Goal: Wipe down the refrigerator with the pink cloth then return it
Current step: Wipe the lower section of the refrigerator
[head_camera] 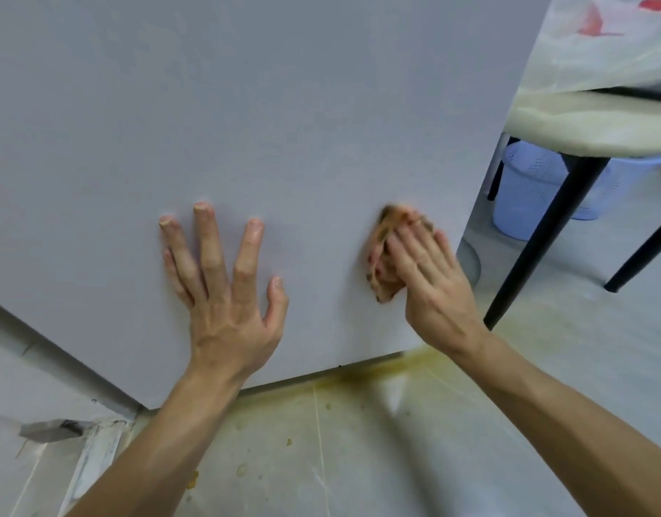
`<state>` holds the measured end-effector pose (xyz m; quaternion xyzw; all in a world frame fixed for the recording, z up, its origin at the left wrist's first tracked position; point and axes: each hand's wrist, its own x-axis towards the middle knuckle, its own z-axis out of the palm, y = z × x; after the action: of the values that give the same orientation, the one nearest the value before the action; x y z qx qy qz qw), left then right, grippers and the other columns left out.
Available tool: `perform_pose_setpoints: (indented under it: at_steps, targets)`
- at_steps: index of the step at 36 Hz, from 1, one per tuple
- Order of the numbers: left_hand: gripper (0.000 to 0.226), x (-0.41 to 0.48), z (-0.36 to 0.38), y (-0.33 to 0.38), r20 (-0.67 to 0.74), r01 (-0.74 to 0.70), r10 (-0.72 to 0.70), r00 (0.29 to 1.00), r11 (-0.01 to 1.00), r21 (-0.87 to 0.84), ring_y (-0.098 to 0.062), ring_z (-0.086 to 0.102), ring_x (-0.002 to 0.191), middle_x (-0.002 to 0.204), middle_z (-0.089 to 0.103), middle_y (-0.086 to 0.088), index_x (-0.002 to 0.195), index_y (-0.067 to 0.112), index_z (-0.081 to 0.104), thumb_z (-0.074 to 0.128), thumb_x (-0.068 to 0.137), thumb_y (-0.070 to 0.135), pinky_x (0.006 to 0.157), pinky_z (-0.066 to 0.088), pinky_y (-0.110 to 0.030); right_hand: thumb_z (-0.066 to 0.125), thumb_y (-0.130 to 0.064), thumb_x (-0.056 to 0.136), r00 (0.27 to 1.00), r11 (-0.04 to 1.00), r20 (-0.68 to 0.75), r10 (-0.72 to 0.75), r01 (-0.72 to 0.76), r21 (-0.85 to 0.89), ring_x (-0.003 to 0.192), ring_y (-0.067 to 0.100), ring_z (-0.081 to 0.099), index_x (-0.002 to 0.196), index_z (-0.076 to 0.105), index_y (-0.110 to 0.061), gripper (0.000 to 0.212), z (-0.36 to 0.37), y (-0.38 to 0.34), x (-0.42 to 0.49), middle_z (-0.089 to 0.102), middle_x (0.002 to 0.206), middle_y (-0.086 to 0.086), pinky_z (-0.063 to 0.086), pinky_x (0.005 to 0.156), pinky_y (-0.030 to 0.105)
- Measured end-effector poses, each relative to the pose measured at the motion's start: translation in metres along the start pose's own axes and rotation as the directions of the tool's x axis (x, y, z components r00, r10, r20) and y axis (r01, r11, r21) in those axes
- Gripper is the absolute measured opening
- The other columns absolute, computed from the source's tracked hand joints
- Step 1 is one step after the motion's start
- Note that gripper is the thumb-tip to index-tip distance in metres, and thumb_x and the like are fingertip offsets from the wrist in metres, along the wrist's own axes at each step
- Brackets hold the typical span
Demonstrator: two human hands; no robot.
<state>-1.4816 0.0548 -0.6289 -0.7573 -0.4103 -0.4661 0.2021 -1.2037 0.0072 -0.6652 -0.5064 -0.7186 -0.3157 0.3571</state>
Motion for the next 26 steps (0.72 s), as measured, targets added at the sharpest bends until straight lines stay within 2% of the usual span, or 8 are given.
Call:
perform_pose_setpoints:
  at_steps: [2,4,7,9,13,17,20,26]
  targets:
    - [0.069,0.000,0.000,0.002,-0.005,-0.004,0.004,1.000,1.000,-0.010,-0.064,0.005,0.148,0.162,0.015,-0.035,0.155,0.009,0.037,0.064,0.092,0.018,0.127,0.002,-0.063,0.042,0.009,0.091,0.980,0.984,-0.118,0.160,-0.148,0.103,0.162,0.018,0.003,0.159,0.027,0.000,0.070,-0.014,-0.002,0.037,0.025,0.167,0.016,0.005,0.132,0.043]
    - [0.070,-0.001,0.002,0.001,-0.019,-0.015,0.015,1.000,1.000,-0.021,-0.058,0.003,0.153,0.162,0.016,-0.034,0.154,0.007,0.037,0.064,0.090,0.016,0.128,0.002,-0.061,0.042,0.002,0.092,0.926,0.932,-0.202,0.320,-0.269,0.243,0.160,0.031,0.007,0.157,0.028,0.009,0.067,-0.029,-0.006,0.071,0.024,0.166,0.029,0.003,0.131,0.046]
    - [0.069,0.004,0.004,-0.001,-0.049,-0.091,0.090,0.995,0.996,-0.023,-0.033,-0.006,0.162,0.166,0.018,-0.023,0.153,0.009,0.038,0.062,0.089,0.013,0.130,-0.002,-0.053,0.045,0.015,0.078,0.841,0.854,-0.266,0.472,-0.361,0.373,0.156,0.042,0.012,0.155,0.026,0.014,0.080,-0.036,-0.020,0.097,0.023,0.165,0.035,0.005,0.131,0.057]
    - [0.067,0.012,0.005,-0.002,-0.062,-0.140,0.139,0.988,0.990,-0.011,-0.027,-0.007,0.162,0.166,0.022,-0.017,0.153,0.014,0.040,0.060,0.090,0.012,0.130,-0.004,-0.050,0.046,0.016,0.073,0.799,0.820,-0.273,0.536,-0.416,0.393,0.157,0.043,0.012,0.156,0.024,0.015,0.086,-0.026,-0.030,0.092,0.021,0.166,0.033,0.007,0.130,0.060]
    - [0.066,0.020,0.005,-0.002,-0.086,-0.136,0.135,0.987,0.991,-0.003,-0.028,-0.005,0.162,0.166,0.027,-0.015,0.154,0.017,0.040,0.060,0.091,0.011,0.130,-0.003,-0.052,0.046,0.007,0.077,0.752,0.750,-0.195,0.630,-0.522,0.406,0.161,0.025,0.000,0.163,0.010,0.003,0.093,0.004,-0.045,0.048,0.006,0.170,0.009,0.006,0.130,0.060]
    - [0.068,0.016,0.006,-0.001,-0.081,-0.129,0.129,0.988,0.992,0.001,-0.028,-0.004,0.162,0.167,0.027,-0.015,0.155,0.017,0.039,0.062,0.091,0.011,0.129,-0.003,-0.053,0.053,0.009,0.086,0.706,0.634,0.027,0.708,-0.652,0.416,0.162,0.020,-0.009,0.165,-0.009,-0.026,0.106,0.025,-0.068,-0.011,-0.017,0.171,-0.011,-0.001,0.133,0.043]
    - [0.067,0.016,0.005,-0.002,-0.078,-0.131,0.132,0.988,0.991,0.009,-0.028,-0.004,0.162,0.167,0.029,-0.015,0.155,0.018,0.039,0.061,0.092,0.012,0.129,-0.002,-0.053,0.057,0.007,0.093,0.663,0.585,0.094,0.743,-0.711,0.391,0.161,0.016,-0.013,0.165,-0.014,-0.019,0.105,0.032,-0.075,-0.027,-0.019,0.171,-0.007,-0.005,0.131,0.031]
    - [0.066,0.015,-0.004,-0.012,-0.045,-0.162,0.162,0.986,0.987,0.014,-0.027,-0.001,0.162,0.169,0.026,-0.011,0.157,0.018,0.038,0.060,0.095,0.016,0.129,0.001,-0.052,0.049,-0.013,0.098,0.649,0.581,0.063,0.758,-0.716,0.387,0.160,0.016,-0.020,0.163,-0.015,-0.006,0.092,0.019,-0.073,0.001,-0.024,0.171,-0.001,-0.008,0.131,0.043]
